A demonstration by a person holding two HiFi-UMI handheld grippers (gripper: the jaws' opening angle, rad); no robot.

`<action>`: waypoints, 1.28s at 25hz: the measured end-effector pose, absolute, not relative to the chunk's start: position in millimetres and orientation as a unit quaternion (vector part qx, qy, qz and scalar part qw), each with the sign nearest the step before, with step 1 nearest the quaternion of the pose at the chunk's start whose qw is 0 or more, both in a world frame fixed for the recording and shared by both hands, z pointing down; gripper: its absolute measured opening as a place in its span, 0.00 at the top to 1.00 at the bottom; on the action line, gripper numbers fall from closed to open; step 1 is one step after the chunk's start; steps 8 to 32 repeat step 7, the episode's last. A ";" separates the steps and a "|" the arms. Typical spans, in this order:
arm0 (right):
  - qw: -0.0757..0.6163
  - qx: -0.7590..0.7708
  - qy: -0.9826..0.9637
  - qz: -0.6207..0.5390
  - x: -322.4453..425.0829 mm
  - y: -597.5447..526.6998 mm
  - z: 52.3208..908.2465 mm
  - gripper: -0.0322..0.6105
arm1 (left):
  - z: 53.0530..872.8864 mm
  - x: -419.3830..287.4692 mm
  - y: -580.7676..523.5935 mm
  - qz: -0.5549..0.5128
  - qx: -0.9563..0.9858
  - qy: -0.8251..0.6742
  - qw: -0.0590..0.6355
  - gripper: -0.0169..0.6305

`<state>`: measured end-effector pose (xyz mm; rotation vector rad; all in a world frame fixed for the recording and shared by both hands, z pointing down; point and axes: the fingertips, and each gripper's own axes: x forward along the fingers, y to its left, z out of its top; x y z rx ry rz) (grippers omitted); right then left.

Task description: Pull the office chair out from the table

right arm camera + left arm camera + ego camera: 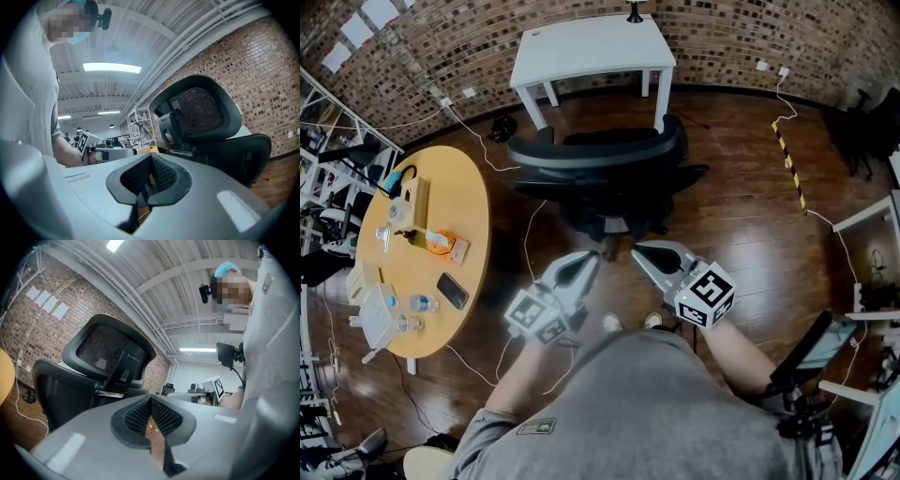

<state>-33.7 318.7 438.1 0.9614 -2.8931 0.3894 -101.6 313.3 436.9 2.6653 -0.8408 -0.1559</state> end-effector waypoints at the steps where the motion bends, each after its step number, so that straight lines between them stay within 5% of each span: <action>1: 0.035 0.312 -0.941 0.126 -36.1 319.6 438.8 0.93 | 437.3 -102.9 314.0 -0.055 0.938 -0.296 0.171 0.97; 32: 0.039 0.302 -0.944 0.124 -46.7 324.7 436.4 0.93 | 435.4 -107.9 316.4 -0.057 0.937 -0.298 0.173 0.97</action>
